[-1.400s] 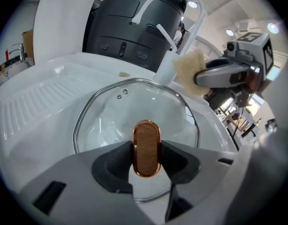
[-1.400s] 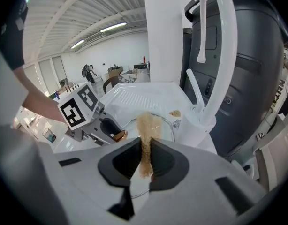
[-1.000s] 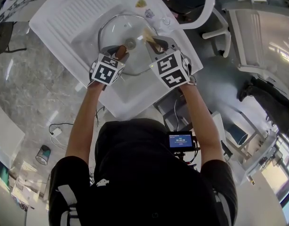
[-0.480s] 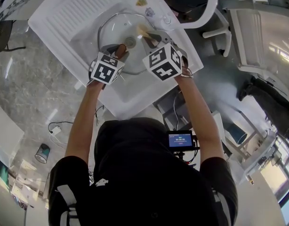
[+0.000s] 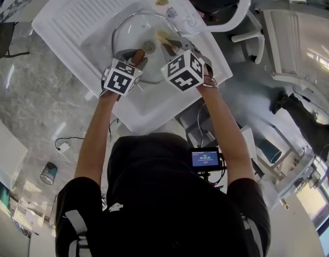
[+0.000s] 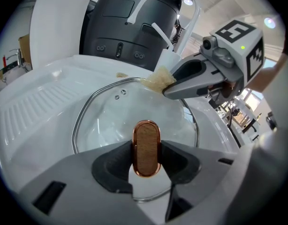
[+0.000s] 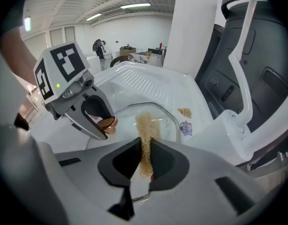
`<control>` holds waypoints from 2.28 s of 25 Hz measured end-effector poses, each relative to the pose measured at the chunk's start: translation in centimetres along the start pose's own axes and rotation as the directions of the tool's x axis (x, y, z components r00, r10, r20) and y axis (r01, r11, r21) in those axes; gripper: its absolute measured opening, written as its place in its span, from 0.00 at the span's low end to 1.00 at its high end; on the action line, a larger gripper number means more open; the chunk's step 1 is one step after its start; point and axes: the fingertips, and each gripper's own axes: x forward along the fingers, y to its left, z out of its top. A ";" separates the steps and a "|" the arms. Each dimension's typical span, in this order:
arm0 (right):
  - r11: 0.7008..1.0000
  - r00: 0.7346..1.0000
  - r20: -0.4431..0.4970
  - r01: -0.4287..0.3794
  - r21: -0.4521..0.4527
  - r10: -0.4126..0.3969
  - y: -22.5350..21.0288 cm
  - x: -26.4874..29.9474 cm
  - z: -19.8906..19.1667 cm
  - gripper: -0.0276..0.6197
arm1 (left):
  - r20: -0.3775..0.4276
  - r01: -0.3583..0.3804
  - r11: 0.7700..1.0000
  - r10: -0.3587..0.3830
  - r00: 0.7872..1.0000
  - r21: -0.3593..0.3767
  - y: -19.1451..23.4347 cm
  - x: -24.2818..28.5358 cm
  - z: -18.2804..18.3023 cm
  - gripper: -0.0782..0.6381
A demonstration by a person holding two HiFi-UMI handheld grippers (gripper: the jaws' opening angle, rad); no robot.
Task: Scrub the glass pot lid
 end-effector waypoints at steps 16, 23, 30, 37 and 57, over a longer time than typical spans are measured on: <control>0.998 0.999 -0.018 -0.039 0.042 0.040 1.9 -0.1 -2.4 0.09 | 0.007 -0.003 1.000 0.003 1.000 -0.004 0.0 0.1 -0.1 0.34; 0.996 0.998 -0.031 -0.058 0.068 0.061 3.4 -0.3 -3.9 0.09 | 0.008 -0.006 1.000 0.006 1.000 0.000 -0.1 0.1 -0.2 0.34; 0.993 0.994 -0.051 -0.088 0.072 0.092 5.2 -0.3 -5.2 0.09 | 0.008 -0.002 1.000 0.002 1.000 0.000 -0.2 0.2 -0.2 0.34; 0.990 0.988 -0.083 -0.126 0.063 0.131 6.9 0.0 -6.5 0.09 | 0.004 -0.008 1.000 0.008 1.000 -0.004 -0.3 0.3 -0.3 0.34; 0.972 0.962 -0.139 -0.228 0.053 0.233 10.2 0.7 -8.1 0.09 | 0.004 -0.010 1.000 0.010 1.000 -0.004 -0.3 0.3 -0.3 0.34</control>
